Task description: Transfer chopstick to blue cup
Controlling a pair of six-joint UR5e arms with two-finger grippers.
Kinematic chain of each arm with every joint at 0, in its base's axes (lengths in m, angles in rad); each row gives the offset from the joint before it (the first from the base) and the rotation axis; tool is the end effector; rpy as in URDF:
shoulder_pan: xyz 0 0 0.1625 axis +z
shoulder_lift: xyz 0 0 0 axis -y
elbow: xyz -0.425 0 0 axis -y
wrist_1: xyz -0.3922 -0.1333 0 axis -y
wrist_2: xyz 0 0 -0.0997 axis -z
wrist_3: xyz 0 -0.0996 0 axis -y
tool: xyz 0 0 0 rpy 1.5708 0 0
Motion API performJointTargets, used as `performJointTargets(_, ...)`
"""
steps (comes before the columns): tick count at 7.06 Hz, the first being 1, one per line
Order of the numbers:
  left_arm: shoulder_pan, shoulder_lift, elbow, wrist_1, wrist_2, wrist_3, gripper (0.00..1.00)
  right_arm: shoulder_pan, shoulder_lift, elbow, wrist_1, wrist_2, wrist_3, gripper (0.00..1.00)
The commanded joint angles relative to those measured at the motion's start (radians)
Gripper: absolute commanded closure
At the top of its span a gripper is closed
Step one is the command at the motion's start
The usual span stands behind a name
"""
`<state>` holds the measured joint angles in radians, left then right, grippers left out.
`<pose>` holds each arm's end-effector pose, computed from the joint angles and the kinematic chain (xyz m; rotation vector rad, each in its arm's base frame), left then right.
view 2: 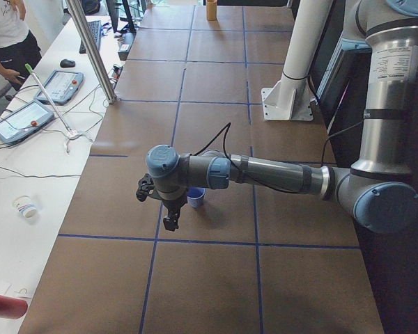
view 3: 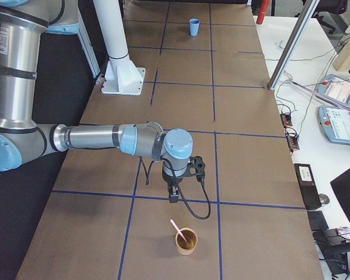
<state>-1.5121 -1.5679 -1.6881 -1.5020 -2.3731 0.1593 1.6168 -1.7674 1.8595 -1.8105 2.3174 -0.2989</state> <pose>-0.0328 -0.4939 0.6073 0.0836 0.8008 0.2244 0.0838 -0.3919 0.6302 -0.0107 -0.7594 -0.1855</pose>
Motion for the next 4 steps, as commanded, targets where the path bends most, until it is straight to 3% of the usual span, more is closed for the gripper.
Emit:
performJointTargets(1, 0.019, 0.017, 0.010, -0.026, -0.003, -0.051, 0.00, 0.000, 0.003, 0.004, 0.003, 0.002, -0.009, 0.00)
performJointTargets(4, 0.238, 0.009, 0.007, -0.140, 0.000, -0.469, 0.00, -0.006, 0.002, 0.001, 0.020, 0.010, -0.008, 0.00)
